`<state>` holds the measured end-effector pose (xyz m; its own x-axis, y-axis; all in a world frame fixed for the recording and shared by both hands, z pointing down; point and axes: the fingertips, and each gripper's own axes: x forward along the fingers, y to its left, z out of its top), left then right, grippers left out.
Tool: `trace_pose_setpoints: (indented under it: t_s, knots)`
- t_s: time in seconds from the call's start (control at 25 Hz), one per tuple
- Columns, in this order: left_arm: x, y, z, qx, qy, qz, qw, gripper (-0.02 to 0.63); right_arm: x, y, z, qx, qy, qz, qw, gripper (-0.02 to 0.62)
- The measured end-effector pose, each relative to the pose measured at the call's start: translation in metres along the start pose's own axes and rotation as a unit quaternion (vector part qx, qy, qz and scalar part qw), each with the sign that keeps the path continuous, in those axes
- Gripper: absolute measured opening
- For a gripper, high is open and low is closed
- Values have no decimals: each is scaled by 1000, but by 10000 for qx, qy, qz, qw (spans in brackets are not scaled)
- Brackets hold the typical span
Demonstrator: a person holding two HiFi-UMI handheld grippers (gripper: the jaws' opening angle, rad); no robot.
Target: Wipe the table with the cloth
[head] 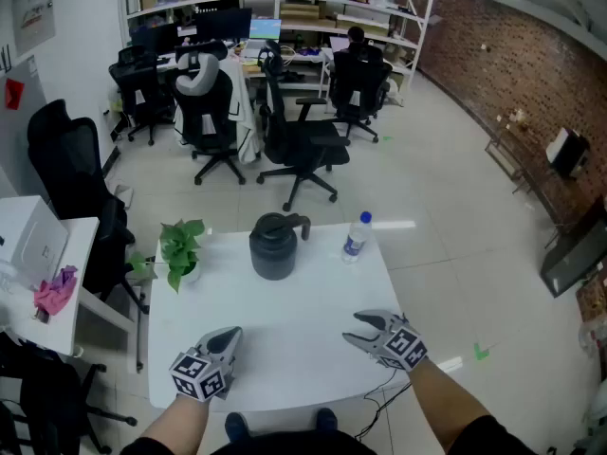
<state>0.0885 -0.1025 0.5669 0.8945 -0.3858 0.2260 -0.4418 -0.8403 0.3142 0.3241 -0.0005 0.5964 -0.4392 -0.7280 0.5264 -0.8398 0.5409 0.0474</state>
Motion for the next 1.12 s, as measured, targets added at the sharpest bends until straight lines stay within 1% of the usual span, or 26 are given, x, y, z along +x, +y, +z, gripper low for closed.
trace_pose_setpoints:
  t_s: [0.04,0.12,0.2,0.24,0.28,0.32,0.48,0.6,0.68,0.84,0.92,1.04,1.08,1.12]
  knots:
    - [1,-1,-1,-9,18,-8,10000,-3,-12,-4,-21,-145,391,121,9991,265]
    - [3,-5,-3,-11,62,-31,10000,-3,-38,-12,-65,-450,1223,368,9908,291]
    - [6,-8,-6,9,107,-65,9999,-3,-62,-20,-110,-758,2076,619,9733,326]
    - [7,-10,-7,17,122,-81,9999,-3,-72,-23,-129,-875,2420,729,9636,348]
    - [9,-12,-7,21,132,-94,9999,-3,-81,-27,-143,-957,2669,804,9556,370]
    - [10,-14,-8,21,140,-105,9998,-3,-86,-31,-152,-1013,2830,831,9501,380]
    - [12,-19,-6,22,172,-128,9998,-3,-90,-46,-171,-1216,3158,801,9376,380]
    - [11,-18,-6,25,203,-98,9997,-3,-83,-46,-187,-1390,3465,928,9230,380]
    - [9,-15,-6,27,203,-59,9998,-2,-78,-45,-197,-1405,3616,1016,9161,380]
    - [6,-10,-4,23,162,7,9999,-3,-75,-46,-206,-1330,3739,1157,9106,379]
    - [5,-8,-3,11,148,33,9999,-2,-73,-41,-207,-1279,3740,1289,9095,362]
    - [6,-6,-2,-2,127,52,9999,-2,-72,-38,-208,-1172,3763,1412,9082,331]
    - [5,-5,-3,-9,115,67,9999,-3,-72,-37,-207,-1183,3771,1425,9075,310]
    - [4,-4,-3,-14,98,85,9999,-2,-73,-36,-206,-1209,3786,1428,9064,276]
